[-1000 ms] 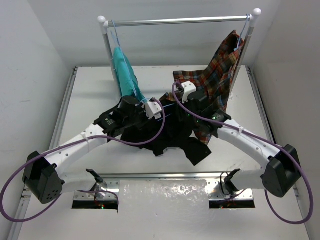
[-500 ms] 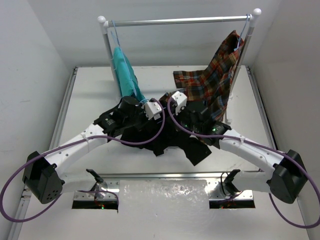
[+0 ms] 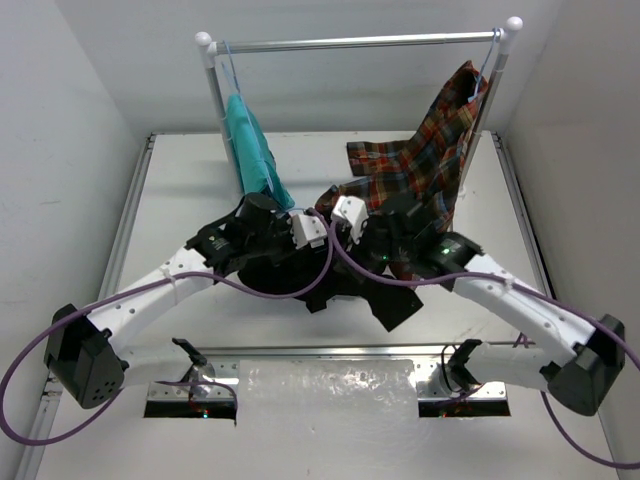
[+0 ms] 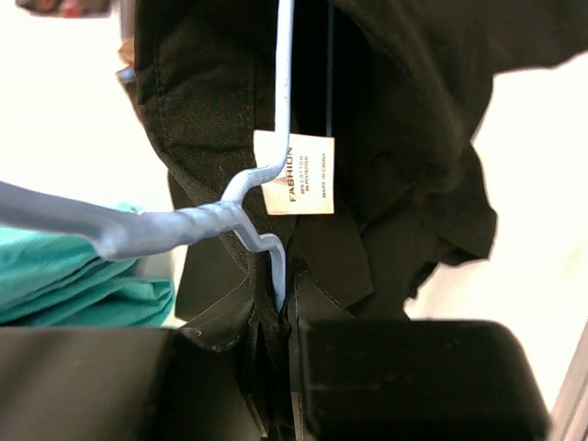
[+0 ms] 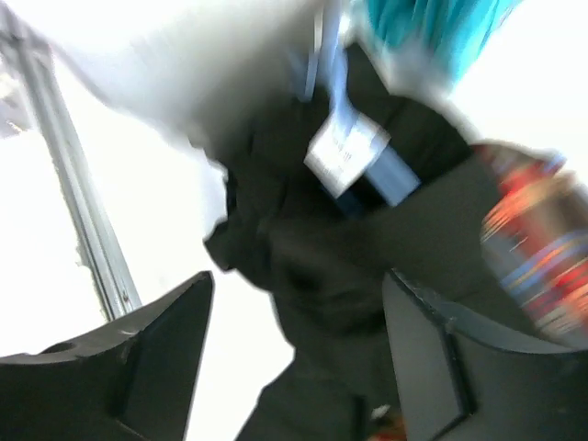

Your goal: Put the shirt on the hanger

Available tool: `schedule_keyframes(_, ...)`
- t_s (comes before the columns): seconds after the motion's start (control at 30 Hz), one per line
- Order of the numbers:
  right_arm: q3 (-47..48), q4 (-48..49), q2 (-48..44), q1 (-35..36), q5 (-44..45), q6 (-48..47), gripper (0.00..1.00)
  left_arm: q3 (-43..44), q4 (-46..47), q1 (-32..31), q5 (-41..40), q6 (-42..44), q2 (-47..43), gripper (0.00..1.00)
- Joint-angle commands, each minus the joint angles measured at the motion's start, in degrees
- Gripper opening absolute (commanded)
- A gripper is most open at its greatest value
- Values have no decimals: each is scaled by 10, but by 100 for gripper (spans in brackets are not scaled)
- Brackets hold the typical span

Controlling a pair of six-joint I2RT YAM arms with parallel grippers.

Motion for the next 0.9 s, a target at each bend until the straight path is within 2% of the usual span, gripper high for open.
schedule_keyframes(0.0, 131, -112, -52, 1, -54, -92, 77, 37, -16, -3, 65, 57, -20, 0)
schedule_keyframes(0.03, 180, -164, -48, -2, -62, -115, 77, 40, -18, -4, 82, 60, -20, 0)
schedule_keyframes(0.17, 255, -277, -20, -36, -54, -174, 77, 51, -28, -4, 105, 76, -20, 0)
schedule_keyframes(0.2, 265, -301, -10, -54, -73, -186, 77, 57, -32, -5, 106, 81, -20, 0)
schedule_keyframes(0.23, 275, -350, 3, -107, -102, -205, 77, 60, -35, -5, 109, 84, -21, 0)
schedule_keyframes(0.3, 298, -386, 45, -139, -147, -218, 76, 68, -39, -5, 112, 91, -22, 0)
schedule_keyframes(0.37, 291, -384, 72, -140, -134, -218, 77, 70, -39, -6, 113, 91, -23, 0)
schedule_keyframes(0.47, 282, -358, 98, -140, -176, -211, 79, 77, -37, -6, 119, 85, -23, 0)
schedule_keyframes(0.6, 256, -275, 108, -138, -215, -183, 82, 85, -42, -7, 126, 88, -20, 0)
schedule_keyframes(0.7, 238, -221, 118, -126, -200, -150, 81, 88, -44, -7, 136, 91, -18, 0)
schedule_keyframes(0.73, 230, -210, 122, -119, -190, -145, 80, 88, -42, -7, 139, 91, -17, 0)
schedule_keyframes(0.87, 213, -183, 139, -92, -170, -130, 48, 98, -27, -6, 144, 59, -13, 0)
